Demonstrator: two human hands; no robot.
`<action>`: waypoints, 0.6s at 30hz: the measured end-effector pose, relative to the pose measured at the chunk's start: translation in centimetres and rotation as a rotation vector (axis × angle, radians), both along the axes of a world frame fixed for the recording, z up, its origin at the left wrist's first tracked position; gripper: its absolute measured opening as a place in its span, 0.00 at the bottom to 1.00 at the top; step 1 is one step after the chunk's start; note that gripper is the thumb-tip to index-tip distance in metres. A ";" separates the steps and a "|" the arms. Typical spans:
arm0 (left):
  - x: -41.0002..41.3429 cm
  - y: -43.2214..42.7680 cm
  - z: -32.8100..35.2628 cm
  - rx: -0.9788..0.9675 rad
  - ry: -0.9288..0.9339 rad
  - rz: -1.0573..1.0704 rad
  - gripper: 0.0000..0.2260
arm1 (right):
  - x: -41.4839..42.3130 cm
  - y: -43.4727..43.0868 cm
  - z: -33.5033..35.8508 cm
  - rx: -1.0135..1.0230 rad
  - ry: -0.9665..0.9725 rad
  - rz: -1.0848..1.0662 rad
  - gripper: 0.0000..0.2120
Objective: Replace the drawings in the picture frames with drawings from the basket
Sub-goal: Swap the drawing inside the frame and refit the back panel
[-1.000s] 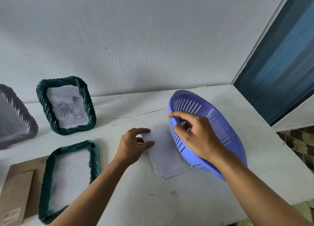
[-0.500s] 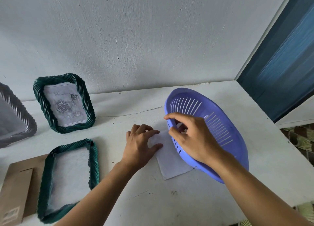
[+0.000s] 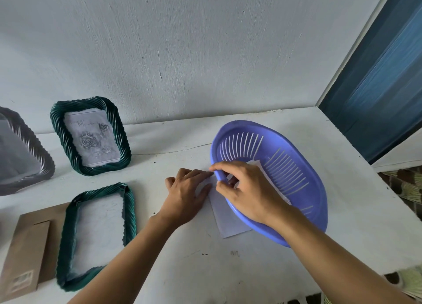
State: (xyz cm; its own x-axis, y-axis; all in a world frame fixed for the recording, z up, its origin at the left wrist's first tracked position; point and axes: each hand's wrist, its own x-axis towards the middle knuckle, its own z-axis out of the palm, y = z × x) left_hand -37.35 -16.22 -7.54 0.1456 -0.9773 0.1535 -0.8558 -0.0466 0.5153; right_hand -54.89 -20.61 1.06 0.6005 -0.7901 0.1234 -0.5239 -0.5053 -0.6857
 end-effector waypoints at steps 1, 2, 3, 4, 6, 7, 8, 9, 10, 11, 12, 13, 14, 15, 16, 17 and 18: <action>0.1 0.2 0.4 -0.004 0.056 0.012 0.15 | 0.0 0.1 -0.3 0.000 0.008 0.004 0.19; 0.2 0.4 0.9 -0.012 0.114 0.036 0.17 | 0.0 0.2 -0.5 -0.005 0.022 0.009 0.18; 0.4 0.6 1.6 -0.030 0.163 0.060 0.20 | 0.0 0.3 -0.8 -0.015 0.038 0.016 0.17; 0.7 0.8 2.3 -0.054 0.195 0.088 0.21 | 0.0 0.4 -0.9 -0.026 0.054 0.021 0.16; 1.2 1.1 4.0 -0.113 0.254 0.135 0.20 | 0.1 0.5 -1.2 -0.039 0.062 0.023 0.16; 1.4 1.2 4.9 -0.133 0.297 0.147 0.18 | 0.2 0.5 -1.3 -0.036 0.059 0.024 0.17; 1.5 1.3 5.8 -0.145 0.340 0.148 0.16 | 0.2 0.5 -1.3 -0.029 0.059 0.027 0.19; 1.4 1.4 6.6 -0.147 0.379 0.143 0.15 | 0.1 0.5 -1.3 -0.021 0.063 0.033 0.20; 1.3 1.4 7.3 -0.141 0.409 0.140 0.14 | 0.0 0.5 -1.4 -0.010 0.069 0.037 0.20; 1.2 1.4 7.8 -0.135 0.431 0.134 0.13 | -0.1 0.4 -1.4 0.005 0.068 0.039 0.19; 1.1 1.4 8.0 -0.125 0.436 0.131 0.13 | -0.3 0.3 -1.2 0.034 0.054 0.040 0.17; 0.9 1.4 8.1 -0.110 0.431 0.129 0.12 | -0.5 0.1 -0.9 0.089 0.020 0.038 0.16; 0.8 1.4 8.1 -0.092 0.420 0.125 0.11 | -0.8 -0.2 -0.5 0.181 -0.032 0.033 0.13; 0.5 1.4 8.1 -0.073 0.411 0.119 0.10 | -1.0 -0.5 0.1 0.306 -0.100 0.020 0.12; 0.2 1.5 8.1 -0.054 0.403 0.109 0.10 | -1.3 -0.8 0.6 0.435 -0.162 0.000 0.12; -0.2 1.6 8.1 -0.034 0.390 0.098 0.11 | -1.7 -1.1 1.1 0.519 -0.201 -0.024 0.12; -0.6 1.7 8.1 -0.018 0.374 0.086 0.12 | -2.1 -1.5 1.3 0.541 -0.213 -0.048 0.11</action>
